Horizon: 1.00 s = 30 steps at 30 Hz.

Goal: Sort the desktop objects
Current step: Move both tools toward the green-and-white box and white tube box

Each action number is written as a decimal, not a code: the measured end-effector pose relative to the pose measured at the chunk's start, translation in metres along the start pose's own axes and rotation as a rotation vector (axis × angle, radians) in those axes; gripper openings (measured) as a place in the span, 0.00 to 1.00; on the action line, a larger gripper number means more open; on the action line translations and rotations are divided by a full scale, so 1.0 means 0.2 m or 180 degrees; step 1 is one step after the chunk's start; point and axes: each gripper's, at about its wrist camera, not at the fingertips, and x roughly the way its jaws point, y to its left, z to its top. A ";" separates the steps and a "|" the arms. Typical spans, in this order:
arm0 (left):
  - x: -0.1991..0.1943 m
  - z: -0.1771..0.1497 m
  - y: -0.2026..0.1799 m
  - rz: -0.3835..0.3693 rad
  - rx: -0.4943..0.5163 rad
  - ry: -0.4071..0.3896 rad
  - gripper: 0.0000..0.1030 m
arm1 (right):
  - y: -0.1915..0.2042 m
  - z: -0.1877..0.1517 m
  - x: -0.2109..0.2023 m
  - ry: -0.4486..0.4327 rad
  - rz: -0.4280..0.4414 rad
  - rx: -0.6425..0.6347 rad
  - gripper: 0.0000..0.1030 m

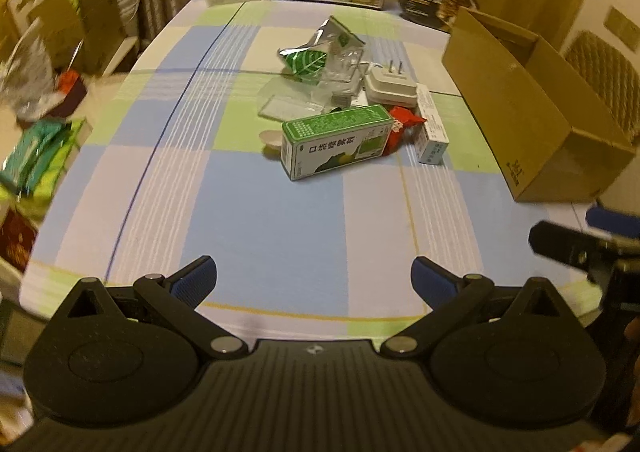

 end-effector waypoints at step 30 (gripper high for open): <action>0.26 0.31 0.08 -0.0117 0.1087 -0.0185 0.98 | -0.07 0.14 0.29 0.0021 -0.0074 -0.0071 0.98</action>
